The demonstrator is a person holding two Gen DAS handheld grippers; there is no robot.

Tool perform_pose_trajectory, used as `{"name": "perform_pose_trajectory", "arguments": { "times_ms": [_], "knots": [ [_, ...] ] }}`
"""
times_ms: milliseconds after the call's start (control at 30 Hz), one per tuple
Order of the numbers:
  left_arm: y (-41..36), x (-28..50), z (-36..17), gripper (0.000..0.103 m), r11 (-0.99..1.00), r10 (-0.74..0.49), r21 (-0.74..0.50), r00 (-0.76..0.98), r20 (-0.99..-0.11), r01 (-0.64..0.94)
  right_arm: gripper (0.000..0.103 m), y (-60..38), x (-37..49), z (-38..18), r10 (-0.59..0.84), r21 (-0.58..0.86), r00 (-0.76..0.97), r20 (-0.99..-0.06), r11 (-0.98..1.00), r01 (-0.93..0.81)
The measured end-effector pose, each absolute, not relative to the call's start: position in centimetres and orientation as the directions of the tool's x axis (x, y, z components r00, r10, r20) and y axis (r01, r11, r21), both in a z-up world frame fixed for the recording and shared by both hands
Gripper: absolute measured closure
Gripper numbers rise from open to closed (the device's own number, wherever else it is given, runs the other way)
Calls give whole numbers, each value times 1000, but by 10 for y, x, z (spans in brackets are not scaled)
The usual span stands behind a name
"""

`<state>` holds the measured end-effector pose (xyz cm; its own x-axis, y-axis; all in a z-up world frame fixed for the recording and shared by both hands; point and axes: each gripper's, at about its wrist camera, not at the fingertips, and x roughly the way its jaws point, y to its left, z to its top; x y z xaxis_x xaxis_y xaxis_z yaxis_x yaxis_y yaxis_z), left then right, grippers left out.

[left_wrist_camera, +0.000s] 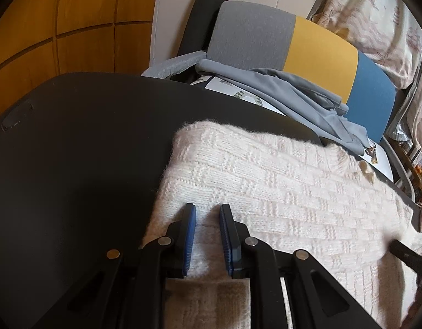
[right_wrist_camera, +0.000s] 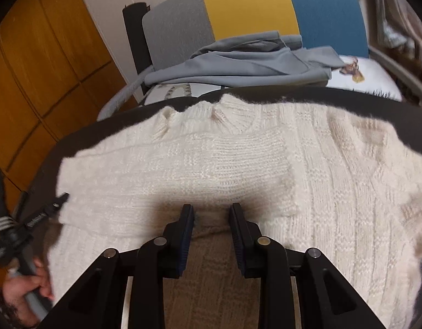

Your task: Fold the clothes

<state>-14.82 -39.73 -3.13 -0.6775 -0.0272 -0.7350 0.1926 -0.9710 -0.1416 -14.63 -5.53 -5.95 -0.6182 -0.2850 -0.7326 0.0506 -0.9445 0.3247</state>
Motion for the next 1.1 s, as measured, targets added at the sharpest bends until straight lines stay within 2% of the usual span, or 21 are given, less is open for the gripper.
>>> {"name": "perform_pose_trajectory", "arguments": {
  "times_ms": [33,100,200,367,467,567,667,767,867,1000,1033,1100],
  "knots": [
    [-397,-147,-31,86,-972,-28,-139,-677,-736,191,59,-47,-137,-54,-297,354,-628,-719,-934,36],
    [-397,-146,-29,85,-973,-29,-134,-676,-737,188,54,-28,-117,-39,-300,388,-675,-674,-922,22],
    [-389,-139,-20,86,-976,-18,-136,-680,-733,172,53,21,-77,-9,-249,422,-759,-602,-906,-37],
    [-349,-103,-3,85,-965,180,-262,-715,-675,4,54,154,3,31,-21,532,-858,-513,-792,-299],
    [-324,-87,-13,85,-947,265,-317,-683,-681,-51,49,232,45,40,115,598,-854,-508,-666,-446],
    [-312,-80,-28,85,-939,288,-339,-655,-699,-50,46,299,70,40,188,639,-828,-529,-554,-534],
    [-311,-77,-31,84,-935,288,-352,-664,-690,-41,46,345,76,29,194,696,-816,-544,-439,-569],
    [-318,-75,-33,83,-914,329,-402,-664,-671,-47,47,369,67,24,178,724,-827,-533,-409,-555],
    [-327,-76,-37,83,-889,369,-456,-664,-650,-47,64,379,56,25,195,699,-811,-552,-422,-577],
    [-328,-78,-39,83,-886,374,-462,-665,-647,-49,89,389,49,27,206,671,-792,-574,-436,-600],
    [-327,-78,-39,83,-887,372,-459,-665,-647,-50,93,388,48,29,210,667,-792,-573,-442,-600],
    [-327,-77,-38,83,-887,372,-458,-665,-647,-51,94,383,45,42,215,667,-809,-547,-472,-577]
  ]
}}
